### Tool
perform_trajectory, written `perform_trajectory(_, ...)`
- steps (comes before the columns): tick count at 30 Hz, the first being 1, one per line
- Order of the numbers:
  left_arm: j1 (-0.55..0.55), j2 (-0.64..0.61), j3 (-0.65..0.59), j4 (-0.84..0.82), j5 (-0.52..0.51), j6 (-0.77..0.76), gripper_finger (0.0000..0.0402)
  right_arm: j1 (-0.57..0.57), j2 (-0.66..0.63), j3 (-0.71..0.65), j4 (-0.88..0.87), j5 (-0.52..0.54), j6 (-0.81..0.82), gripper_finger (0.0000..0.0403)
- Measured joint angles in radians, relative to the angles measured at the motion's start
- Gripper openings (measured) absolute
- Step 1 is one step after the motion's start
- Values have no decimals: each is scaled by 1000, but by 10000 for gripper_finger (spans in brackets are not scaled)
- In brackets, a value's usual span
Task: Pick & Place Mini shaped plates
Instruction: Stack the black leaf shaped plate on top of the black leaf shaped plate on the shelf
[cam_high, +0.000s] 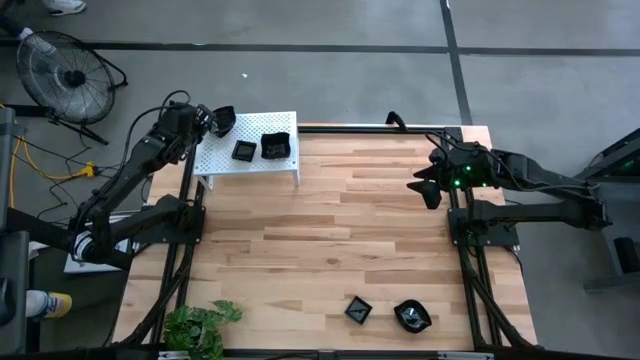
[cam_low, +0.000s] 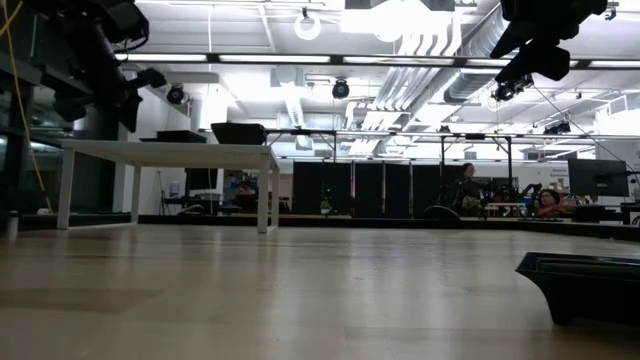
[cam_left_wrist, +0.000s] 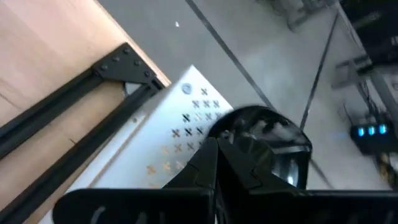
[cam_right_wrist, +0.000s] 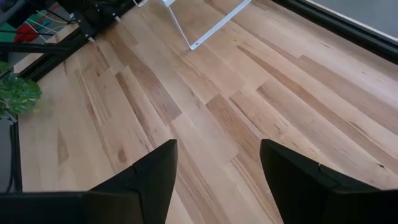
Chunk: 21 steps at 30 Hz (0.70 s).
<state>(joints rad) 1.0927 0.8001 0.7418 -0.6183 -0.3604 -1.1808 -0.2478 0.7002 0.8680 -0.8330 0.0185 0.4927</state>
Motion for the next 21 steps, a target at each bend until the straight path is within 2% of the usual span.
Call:
perform_trajectory(4, 0, 0, 0, 81, 67, 203, 1, 0, 12, 0, 53, -1, -3, 224)
perform_trajectory(7, 0, -13, 0, 177, 147, 424, 1, 0, 44, 0, 126, -32, -33, 224)
perform_trajectory(12, 0, -64, 0, 249, 270, 681, 1, -1, 130, 0, 220, -93, -52, 224)
perform_trajectory(17, 0, -140, 0, 248, 360, 827, 1, -6, 239, 13, 342, -172, -53, 224)
perform_trajectory(21, 0, -213, 0, 250, 468, 885, 1, -30, 344, 103, 366, -241, -97, 224)
